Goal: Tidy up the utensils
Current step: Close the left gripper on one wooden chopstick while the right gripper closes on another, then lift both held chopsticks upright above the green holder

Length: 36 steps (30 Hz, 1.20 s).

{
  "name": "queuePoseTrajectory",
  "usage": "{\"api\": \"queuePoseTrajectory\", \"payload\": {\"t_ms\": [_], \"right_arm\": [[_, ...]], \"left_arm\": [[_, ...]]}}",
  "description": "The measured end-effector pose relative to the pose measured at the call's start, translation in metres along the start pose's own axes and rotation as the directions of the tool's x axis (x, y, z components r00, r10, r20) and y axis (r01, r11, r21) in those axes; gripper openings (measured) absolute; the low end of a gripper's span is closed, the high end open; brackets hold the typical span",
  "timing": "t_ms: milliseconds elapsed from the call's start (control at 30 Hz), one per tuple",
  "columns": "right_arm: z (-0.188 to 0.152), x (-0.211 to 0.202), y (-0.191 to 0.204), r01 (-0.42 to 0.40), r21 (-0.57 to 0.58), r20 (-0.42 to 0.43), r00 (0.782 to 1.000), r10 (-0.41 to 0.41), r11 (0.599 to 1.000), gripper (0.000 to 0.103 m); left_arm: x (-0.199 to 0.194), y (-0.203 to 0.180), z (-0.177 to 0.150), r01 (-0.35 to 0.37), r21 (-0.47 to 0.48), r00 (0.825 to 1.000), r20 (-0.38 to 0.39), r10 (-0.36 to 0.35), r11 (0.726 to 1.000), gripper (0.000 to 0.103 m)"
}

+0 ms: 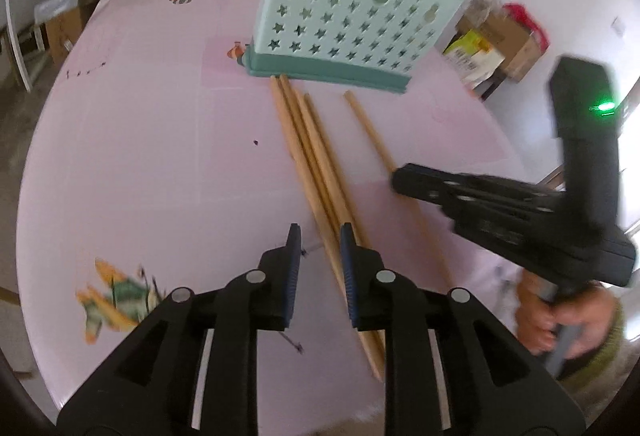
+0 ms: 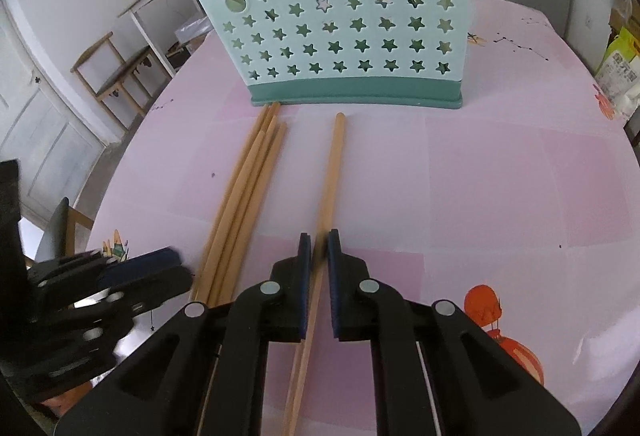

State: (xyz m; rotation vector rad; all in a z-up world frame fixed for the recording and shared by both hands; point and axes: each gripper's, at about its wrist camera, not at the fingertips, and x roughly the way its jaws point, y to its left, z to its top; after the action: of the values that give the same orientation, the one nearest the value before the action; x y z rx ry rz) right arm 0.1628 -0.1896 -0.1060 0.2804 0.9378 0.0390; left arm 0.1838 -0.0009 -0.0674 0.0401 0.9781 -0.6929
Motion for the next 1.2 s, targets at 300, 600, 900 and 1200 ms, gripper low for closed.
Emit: {"api": "queuePoseTrajectory", "payload": {"t_ms": [300,600,900,1200], "right_arm": [[-0.004,-0.003,-0.012,-0.054,0.009,0.017,0.998,0.054,0.998,0.008],[-0.006,-0.007,-0.017,-0.063,-0.002,0.027,0.998,0.063,0.998,0.008],[-0.022,-0.028,-0.037,-0.022,0.001,-0.020,1.000,0.022,1.000,0.007],[-0.019,-0.029,-0.038,-0.023,-0.050,-0.058,0.998,0.021,0.998,0.014]], "left_arm": [[0.013,-0.007,0.017,-0.163,0.097,0.986,0.040,0.160,0.982,0.018],[0.011,0.005,0.021,-0.233,0.075,0.972,0.029,0.231,0.970,0.005],[-0.022,0.023,-0.014,-0.252,0.004,0.967,-0.033,0.252,0.968,0.005],[-0.020,0.034,-0.010,-0.214,-0.032,0.976,-0.054,0.212,0.976,0.013]]}}
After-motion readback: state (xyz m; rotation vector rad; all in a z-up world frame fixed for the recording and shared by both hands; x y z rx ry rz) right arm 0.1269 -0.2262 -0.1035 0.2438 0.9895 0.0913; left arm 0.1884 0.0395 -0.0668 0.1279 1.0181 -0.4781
